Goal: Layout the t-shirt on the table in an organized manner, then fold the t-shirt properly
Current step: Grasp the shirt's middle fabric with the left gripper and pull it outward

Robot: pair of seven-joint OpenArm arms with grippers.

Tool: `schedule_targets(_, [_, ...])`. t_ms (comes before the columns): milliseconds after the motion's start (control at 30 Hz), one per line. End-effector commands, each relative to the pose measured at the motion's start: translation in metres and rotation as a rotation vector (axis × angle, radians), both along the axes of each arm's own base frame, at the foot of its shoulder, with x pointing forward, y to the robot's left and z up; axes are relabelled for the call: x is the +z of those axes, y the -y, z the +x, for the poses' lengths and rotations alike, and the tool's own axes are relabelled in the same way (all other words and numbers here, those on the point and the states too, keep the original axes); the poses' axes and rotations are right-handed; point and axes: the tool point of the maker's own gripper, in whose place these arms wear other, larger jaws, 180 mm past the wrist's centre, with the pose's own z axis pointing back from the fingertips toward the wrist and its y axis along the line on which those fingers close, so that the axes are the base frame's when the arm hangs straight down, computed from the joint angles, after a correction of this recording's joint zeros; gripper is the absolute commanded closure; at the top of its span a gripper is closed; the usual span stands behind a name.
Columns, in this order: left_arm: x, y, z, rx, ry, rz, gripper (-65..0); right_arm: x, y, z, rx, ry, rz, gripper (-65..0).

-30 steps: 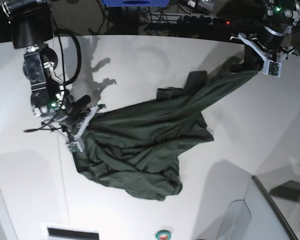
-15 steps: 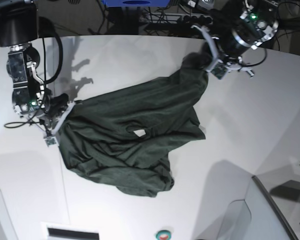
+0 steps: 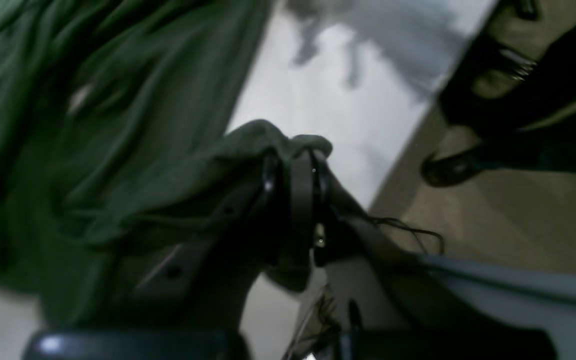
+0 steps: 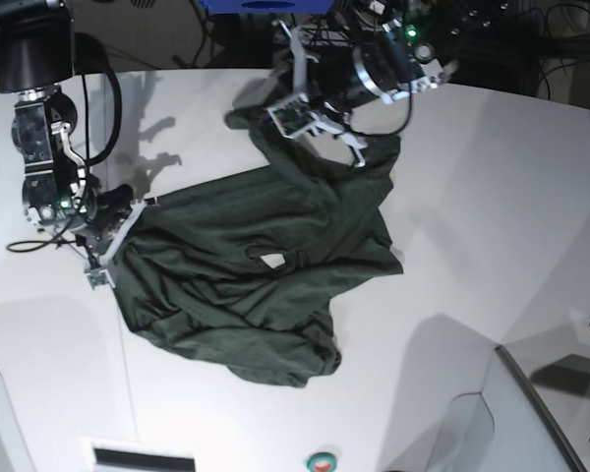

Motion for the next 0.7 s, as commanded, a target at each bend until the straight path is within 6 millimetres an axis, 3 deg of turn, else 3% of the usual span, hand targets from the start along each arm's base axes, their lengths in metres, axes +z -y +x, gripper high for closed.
schedule_targets(0, [0.004,0.009,-0.006,-0.033,0.002,-0.020,0.0,0.012,0.005,0.013,-0.002,0.045,-0.006,-3.2])
schedule_targets(100, [-0.011,0.017,-0.016,-0.111,-0.037,0.065,0.0,0.012,0.005,0.013,-0.002,0.045,-0.006,-3.2])
schedule_targets(200, [-0.019,0.028,-0.011,-0.141,-0.048,0.112,0.0,0.012,0.005,0.013,-0.003,0.046,-0.006,-3.2])
schedule_targets(300, [-0.014,0.040,-0.001,-0.127,-0.036,0.087,0.0,0.009,0.005,0.009,-0.003,0.038,-0.004,-3.2])
schedule_targets(500, [0.015,0.080,0.030,-0.104,0.029,-0.011,0.0,0.005,0.003,0.001,-0.001,0.026,-0.002,-3.2])
schedule_targets(567, [0.010,0.091,0.037,-0.096,0.015,-0.015,0.0,0.005,0.005,0.001,-0.004,0.025,-0.004,-3.2])
schedule_targets(667, [-0.005,0.106,0.046,-0.083,-0.024,-0.003,0.0,0.006,0.028,-0.004,-0.084,0.027,-0.002,-3.2])
